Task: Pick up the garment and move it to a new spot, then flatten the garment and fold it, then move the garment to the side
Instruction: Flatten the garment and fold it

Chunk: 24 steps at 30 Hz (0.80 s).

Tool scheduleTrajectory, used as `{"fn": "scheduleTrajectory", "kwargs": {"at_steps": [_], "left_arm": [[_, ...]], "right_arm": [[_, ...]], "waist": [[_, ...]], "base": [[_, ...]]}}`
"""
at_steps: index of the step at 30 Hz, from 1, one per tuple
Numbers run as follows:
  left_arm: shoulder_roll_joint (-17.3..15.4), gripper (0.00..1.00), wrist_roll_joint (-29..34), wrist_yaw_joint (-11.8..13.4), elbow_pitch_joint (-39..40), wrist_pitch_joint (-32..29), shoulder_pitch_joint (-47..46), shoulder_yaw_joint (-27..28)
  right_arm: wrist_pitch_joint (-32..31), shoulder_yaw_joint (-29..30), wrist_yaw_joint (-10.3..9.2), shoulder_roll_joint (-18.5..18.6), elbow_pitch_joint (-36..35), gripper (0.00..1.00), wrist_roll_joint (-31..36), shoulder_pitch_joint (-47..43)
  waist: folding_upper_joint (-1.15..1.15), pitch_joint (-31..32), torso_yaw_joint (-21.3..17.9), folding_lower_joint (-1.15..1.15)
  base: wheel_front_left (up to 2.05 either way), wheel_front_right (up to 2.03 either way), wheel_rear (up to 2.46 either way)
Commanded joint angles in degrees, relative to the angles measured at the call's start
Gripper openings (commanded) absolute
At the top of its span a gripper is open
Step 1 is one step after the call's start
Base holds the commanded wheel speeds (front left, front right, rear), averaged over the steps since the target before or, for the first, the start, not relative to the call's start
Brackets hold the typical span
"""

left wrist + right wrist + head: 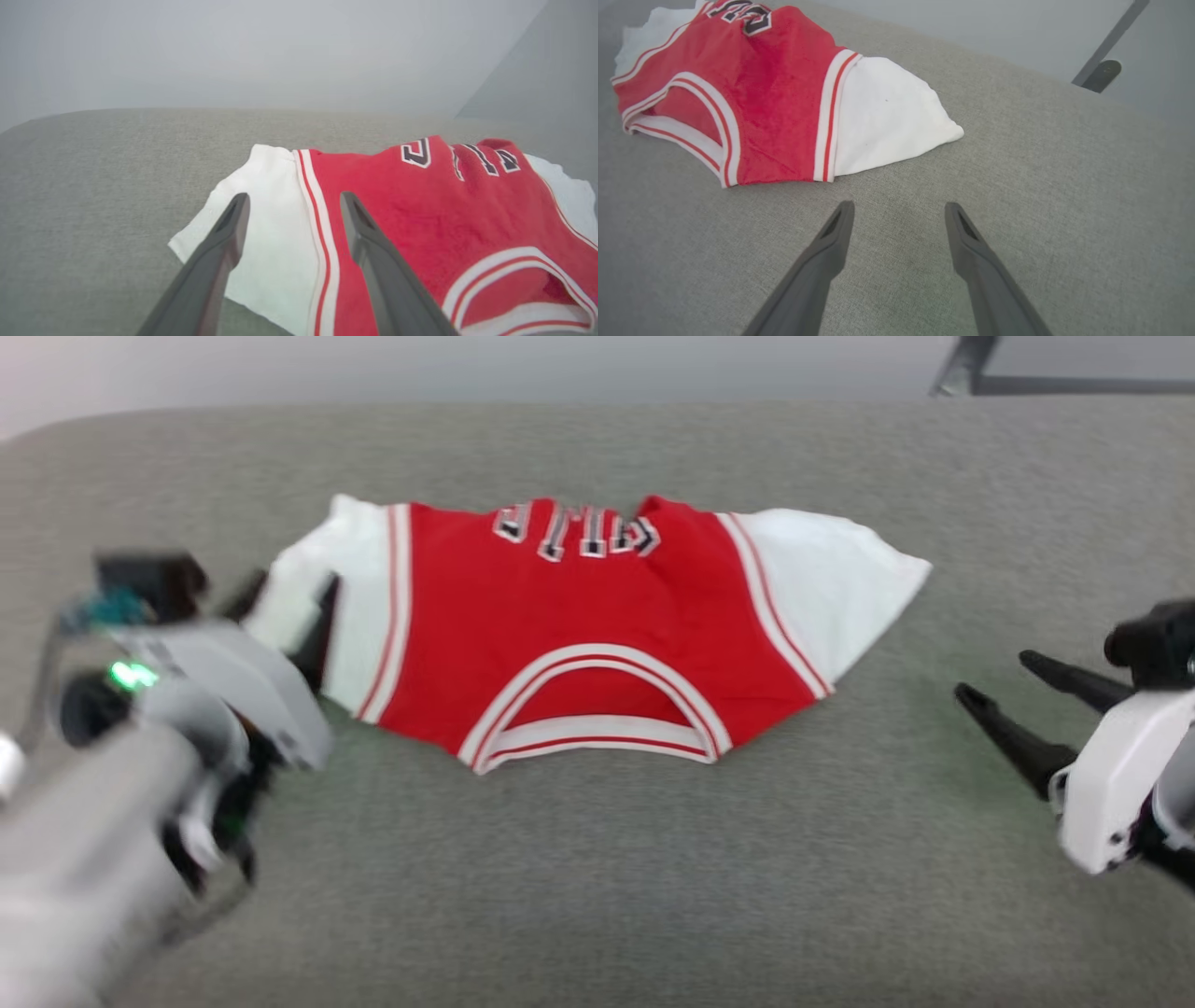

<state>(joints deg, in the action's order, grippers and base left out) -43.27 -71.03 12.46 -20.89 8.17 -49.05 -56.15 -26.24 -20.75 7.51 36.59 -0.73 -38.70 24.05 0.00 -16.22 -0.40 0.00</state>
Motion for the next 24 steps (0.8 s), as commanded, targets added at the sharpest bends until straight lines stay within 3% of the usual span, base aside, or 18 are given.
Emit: {"fn": "scheduleTrajectory", "kwargs": {"at_steps": [1,7,13,18,24], "left_arm": [[0.1,1.0,0.6,0.9,0.8,1.3,1.2,0.2],[1.7,1.0,5.4,7.7,9.8,6.8,9.4,2.2],[4.8,1.0,15.3,11.3,17.1,7.0,17.2,9.5],[8.4,1.0,21.1,11.2,20.8,7.1,22.6,14.5],[12.0,1.0,24.9,9.1,21.9,7.1,25.5,18.2]], "right_arm": [[-0.7,-0.7,-0.04,0.8,0.5,1.0,-0.4,1.0],[-8.5,-5.2,-0.04,6.0,9.6,1.0,-5.7,10.7],[-16.9,-9.6,-0.04,8.2,19.4,1.0,-8.8,19.3],[-19.5,-12.1,-0.04,8.4,25.7,1.0,-8.4,25.6],[-20.6,-15.7,-0.04,8.2,32.4,1.0,-7.0,29.5]], "waist": [[0.0,1.2,3.1,0.0],[0.0,1.0,8.4,0.0],[0.0,-0.5,13.1,0.0],[0.0,-2.2,16.2,0.0],[0.0,-4.5,18.4,0.0]], "base": [[0.0,0.0,0.0],[0.0,0.0,0.0],[0.0,0.0,0.0],[0.0,0.0,0.0],[0.0,0.0,0.0]]}}
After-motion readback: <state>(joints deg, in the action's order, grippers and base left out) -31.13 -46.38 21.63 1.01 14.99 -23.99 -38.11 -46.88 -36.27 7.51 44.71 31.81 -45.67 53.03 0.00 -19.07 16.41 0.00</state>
